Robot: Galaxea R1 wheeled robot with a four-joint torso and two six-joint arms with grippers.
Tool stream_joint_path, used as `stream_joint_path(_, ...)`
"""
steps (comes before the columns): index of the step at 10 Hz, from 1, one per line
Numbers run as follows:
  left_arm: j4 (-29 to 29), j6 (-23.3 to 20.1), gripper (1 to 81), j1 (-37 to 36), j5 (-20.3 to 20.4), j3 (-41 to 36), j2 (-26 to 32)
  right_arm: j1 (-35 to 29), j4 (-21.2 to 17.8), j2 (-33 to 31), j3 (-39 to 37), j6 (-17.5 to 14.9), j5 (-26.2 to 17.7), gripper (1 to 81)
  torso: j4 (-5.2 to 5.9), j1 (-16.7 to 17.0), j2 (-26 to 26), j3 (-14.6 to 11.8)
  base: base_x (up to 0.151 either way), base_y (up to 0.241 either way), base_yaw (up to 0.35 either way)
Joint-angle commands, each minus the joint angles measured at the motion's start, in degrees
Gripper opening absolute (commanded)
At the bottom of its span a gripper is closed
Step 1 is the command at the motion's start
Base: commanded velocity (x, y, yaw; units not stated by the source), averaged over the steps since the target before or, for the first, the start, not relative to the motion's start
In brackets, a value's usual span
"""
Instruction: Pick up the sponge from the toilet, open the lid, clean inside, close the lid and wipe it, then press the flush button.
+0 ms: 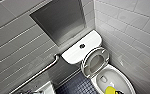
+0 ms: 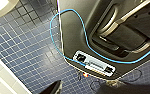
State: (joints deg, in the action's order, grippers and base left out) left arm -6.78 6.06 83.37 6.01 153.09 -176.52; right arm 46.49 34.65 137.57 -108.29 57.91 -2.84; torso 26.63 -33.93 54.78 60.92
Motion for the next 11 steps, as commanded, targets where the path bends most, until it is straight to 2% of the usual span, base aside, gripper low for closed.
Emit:
stream_joint_path(1, 0.4, 0.0, 81.1, 2.1, -4.9, 0.6, 1.3, 1.1, 0.9, -6.5, 6.2, 0.4, -1.0, 1.0, 0.00, 0.0, 0.0, 0.0, 0.000, 0.000, 0.000)
stream_joint_path(4, 0.0, 0.0, 81.1, 1.9, -4.9, 0.6, 1.2, 7.1, -0.1, -11.6, 7.0, 0.4, 2.0, 1.0, 0.00, 0.0, 0.0, 0.0, 0.000, 0.000, 0.000)
stream_joint_path(7, -0.1, -0.1, 81.1, 1.8, -4.9, 0.6, 1.1, 16.3, -0.1, -10.2, 4.1, 0.4, 2.1, 1.0, 0.00, 0.0, 0.0, 0.0, 0.000, 0.000, 0.000)
stream_joint_path(9, -0.2, -0.1, 81.1, 1.4, -5.0, 0.6, 1.1, 22.5, 0.1, -9.0, 0.0, 0.4, 5.3, 1.0, 0.00, 0.0, 0.0, 0.0, 0.000, 0.000, 0.000)
stream_joint_path(11, -0.1, -0.1, 81.1, 1.1, -5.0, 0.9, 1.3, 29.2, 0.2, -6.1, -7.5, 0.3, 7.3, 1.0, 0.02, 0.0, 0.0, 0.0, 0.000, 0.000, 0.000)
